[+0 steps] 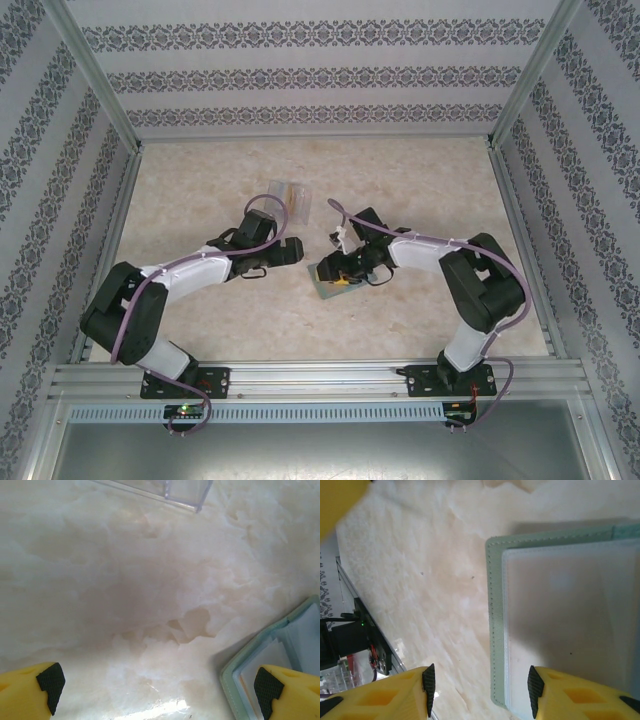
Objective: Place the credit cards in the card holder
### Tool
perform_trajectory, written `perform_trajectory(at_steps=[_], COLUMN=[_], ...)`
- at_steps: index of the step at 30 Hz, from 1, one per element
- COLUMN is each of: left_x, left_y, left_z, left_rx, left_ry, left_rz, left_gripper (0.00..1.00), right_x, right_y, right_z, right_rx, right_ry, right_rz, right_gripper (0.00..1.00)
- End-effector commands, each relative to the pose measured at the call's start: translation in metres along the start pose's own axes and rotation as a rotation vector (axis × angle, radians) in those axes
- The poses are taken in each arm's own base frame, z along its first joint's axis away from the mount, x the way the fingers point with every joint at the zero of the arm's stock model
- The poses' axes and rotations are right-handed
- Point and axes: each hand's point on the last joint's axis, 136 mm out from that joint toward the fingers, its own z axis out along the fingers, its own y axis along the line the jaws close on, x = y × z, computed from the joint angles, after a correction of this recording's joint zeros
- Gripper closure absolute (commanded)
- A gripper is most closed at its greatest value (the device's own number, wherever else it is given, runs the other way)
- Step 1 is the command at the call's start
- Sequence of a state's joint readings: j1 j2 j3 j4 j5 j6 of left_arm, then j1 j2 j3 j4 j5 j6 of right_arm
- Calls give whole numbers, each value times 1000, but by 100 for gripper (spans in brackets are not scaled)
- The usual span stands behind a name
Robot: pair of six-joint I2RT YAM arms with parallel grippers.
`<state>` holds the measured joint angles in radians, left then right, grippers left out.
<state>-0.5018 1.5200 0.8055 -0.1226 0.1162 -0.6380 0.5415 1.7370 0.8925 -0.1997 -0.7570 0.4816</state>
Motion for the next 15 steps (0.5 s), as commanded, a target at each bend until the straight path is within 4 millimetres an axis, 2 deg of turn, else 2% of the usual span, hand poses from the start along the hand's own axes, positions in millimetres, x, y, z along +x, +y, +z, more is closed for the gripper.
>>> perform_trajectory(at_steps=[1, 3, 8, 11, 13, 15], left_x=[-8, -14, -39, -54, -65, -77], left_y=[26, 35, 40, 45, 47, 43], left_z=[-11, -15, -44, -59, -65, -66], left_rx=[-144, -167, -171, -214, -221, -198], left_ry=[-2, 4, -75, -119, -139, -154], left_rz=[-45, -79, -102, -93, -104, -106], left_gripper=[1, 1, 0, 0, 0, 1], right_x=[-1, -4, -15, -19, -29, -45], right_y=[17, 21, 23, 20, 35, 47], right_z=[2, -4, -31, -36, -43, -58], right_rx=[-62, -67, -22, 20, 2, 31], right_ry=[11, -6, -94, -125, -182, -274], right_rz=[-14, -34, -98, -134, -168, -211], right_gripper=[46, 46, 45, 45, 46, 45])
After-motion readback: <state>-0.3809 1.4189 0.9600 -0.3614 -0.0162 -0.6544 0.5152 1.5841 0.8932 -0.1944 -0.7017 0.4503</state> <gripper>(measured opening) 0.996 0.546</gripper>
